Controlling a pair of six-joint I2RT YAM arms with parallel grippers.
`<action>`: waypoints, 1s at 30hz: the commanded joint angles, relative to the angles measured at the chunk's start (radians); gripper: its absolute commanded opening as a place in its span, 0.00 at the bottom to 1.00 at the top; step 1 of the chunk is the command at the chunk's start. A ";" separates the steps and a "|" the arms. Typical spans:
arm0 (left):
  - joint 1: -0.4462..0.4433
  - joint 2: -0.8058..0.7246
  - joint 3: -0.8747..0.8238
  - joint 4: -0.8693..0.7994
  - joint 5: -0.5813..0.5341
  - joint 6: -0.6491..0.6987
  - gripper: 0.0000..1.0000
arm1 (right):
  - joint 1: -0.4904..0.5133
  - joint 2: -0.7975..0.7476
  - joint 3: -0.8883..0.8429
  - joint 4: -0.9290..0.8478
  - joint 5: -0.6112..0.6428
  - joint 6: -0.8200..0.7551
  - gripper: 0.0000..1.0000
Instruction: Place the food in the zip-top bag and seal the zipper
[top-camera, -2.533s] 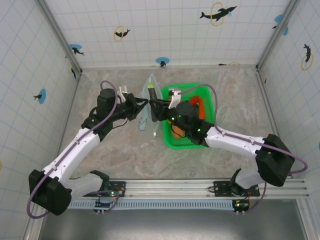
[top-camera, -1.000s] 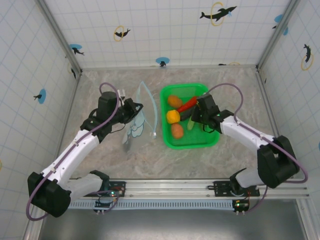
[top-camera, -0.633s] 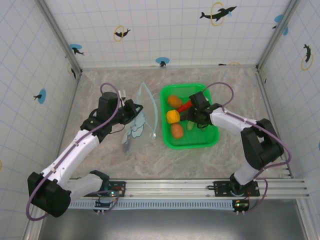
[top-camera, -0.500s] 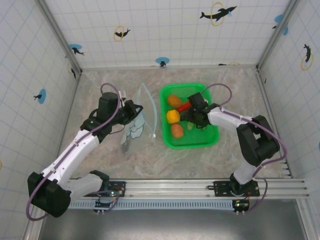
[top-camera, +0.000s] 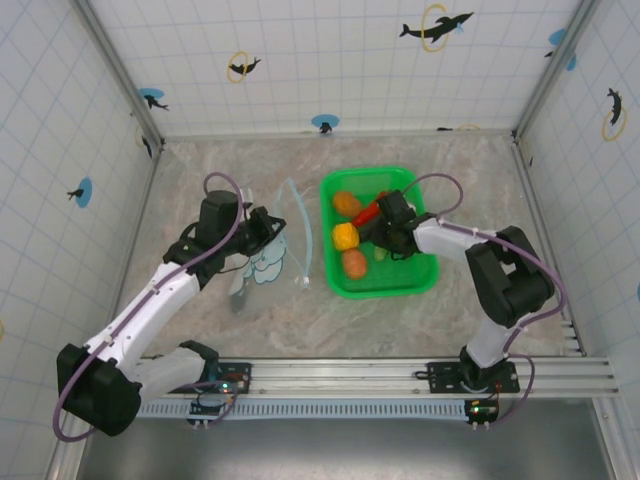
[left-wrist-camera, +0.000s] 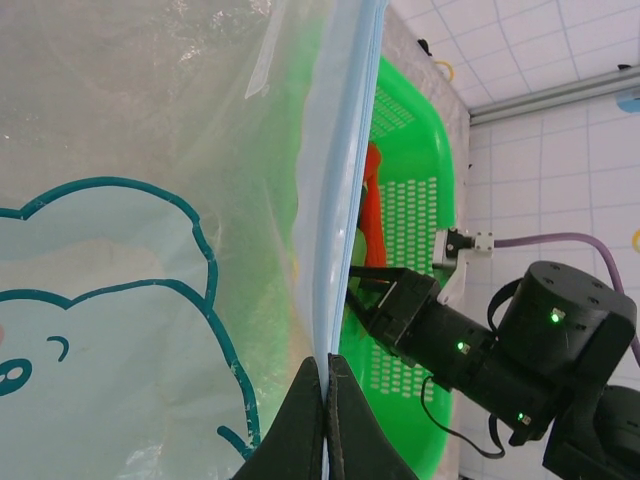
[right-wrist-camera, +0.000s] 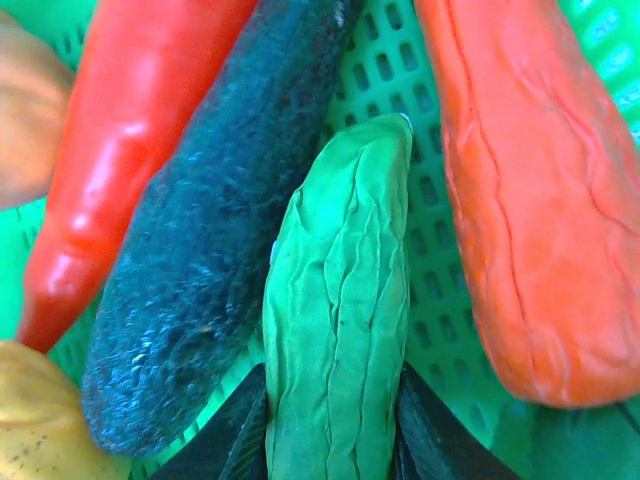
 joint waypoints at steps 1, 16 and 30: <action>0.007 -0.018 0.024 -0.016 0.000 0.026 0.00 | -0.006 -0.100 -0.036 0.060 -0.008 -0.016 0.30; 0.007 0.007 0.084 -0.033 0.030 -0.008 0.00 | -0.031 -0.446 -0.181 0.238 -0.254 -0.156 0.27; 0.006 0.055 0.124 -0.010 0.117 -0.034 0.00 | 0.123 -0.501 -0.004 0.369 -0.442 -0.199 0.25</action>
